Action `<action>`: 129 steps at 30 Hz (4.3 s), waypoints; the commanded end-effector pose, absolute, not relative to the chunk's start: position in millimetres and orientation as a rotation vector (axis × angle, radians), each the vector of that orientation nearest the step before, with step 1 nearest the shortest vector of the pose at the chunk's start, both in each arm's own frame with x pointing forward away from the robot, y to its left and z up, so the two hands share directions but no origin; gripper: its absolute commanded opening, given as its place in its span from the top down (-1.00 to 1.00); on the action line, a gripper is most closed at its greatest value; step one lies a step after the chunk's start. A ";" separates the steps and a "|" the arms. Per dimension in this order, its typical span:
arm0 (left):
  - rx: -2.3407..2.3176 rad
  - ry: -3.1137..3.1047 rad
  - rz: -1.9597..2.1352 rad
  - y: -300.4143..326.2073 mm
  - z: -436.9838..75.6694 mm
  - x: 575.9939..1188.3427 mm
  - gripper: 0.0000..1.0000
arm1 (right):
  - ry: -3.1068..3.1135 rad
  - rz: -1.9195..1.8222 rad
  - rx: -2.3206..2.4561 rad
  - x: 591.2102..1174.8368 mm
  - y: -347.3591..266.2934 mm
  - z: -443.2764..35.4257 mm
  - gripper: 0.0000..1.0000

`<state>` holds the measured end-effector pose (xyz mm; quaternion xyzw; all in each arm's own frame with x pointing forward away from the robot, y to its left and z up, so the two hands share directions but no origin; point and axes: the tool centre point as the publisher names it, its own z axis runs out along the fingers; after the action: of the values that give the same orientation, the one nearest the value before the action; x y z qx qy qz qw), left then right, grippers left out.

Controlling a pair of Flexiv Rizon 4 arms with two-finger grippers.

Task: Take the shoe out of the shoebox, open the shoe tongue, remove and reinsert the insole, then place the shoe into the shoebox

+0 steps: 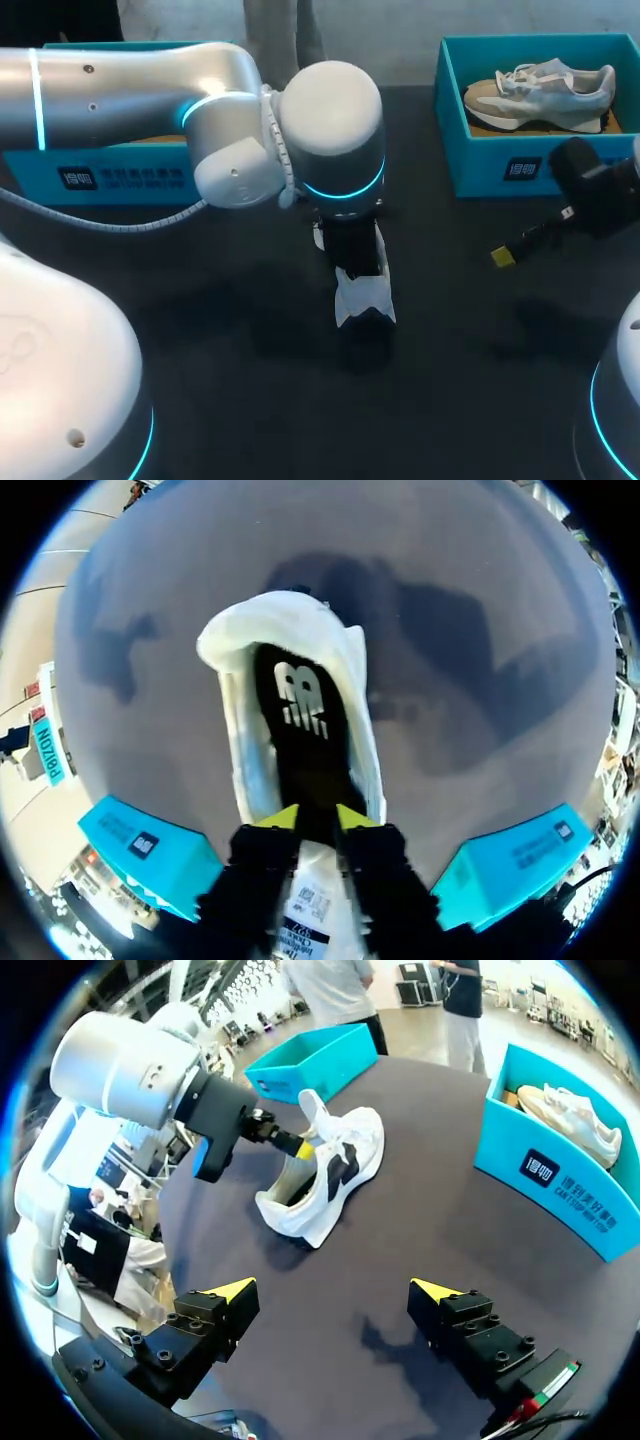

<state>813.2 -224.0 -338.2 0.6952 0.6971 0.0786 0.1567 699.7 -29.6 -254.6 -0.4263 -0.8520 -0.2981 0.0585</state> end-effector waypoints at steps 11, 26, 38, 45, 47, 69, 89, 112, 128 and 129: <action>1.966 2.070 0.197 -229.5 -345.3 817.1 -1.00 | -2.583 -0.903 -1.293 698.9 -29.4 -255.3 -1.00; 1.987 2.133 0.126 -226.6 -334.9 830.9 -1.00 | -2.583 -0.903 -1.293 698.9 -29.4 -255.3 -1.00; 1.978 2.071 0.168 -223.6 -302.2 858.6 -1.00 | -2.583 -0.903 -1.293 698.9 -29.4 -255.3 -1.00; 1.956 2.042 0.217 -217.9 -286.0 879.5 -1.00 | -2.583 -0.903 -1.293 698.9 -29.4 -255.3 -1.00; 1.957 2.030 0.233 -217.6 -282.6 884.0 -1.00 | -2.583 -0.903 -1.293 698.9 -29.4 -255.3 -1.00; 2.054 2.010 0.168 -227.3 -304.2 883.6 0.95 | -2.583 -0.903 -1.293 698.9 -29.4 -255.3 -1.00; 2.002 2.103 0.181 -208.8 -303.8 883.2 0.80 | -2.583 -0.903 -1.293 698.9 -29.4 -255.3 -1.00; 2.161 2.078 0.122 -220.4 -324.8 825.8 0.74 | -2.583 -0.903 -1.293 698.9 -29.4 -255.3 -1.00; 2.009 2.133 0.085 -223.5 -309.5 846.0 0.53 | -2.583 -0.903 -1.293 698.9 -29.4 -255.3 -1.00; 2.003 2.136 0.092 -224.1 -309.7 850.1 0.52 | -2.583 -0.903 -1.293 698.9 -29.4 -255.3 -1.00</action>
<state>844.2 -225.8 -309.6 0.6802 0.7245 0.0323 0.1064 699.4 -29.6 -255.0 -0.4264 -0.8519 -0.2984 0.0581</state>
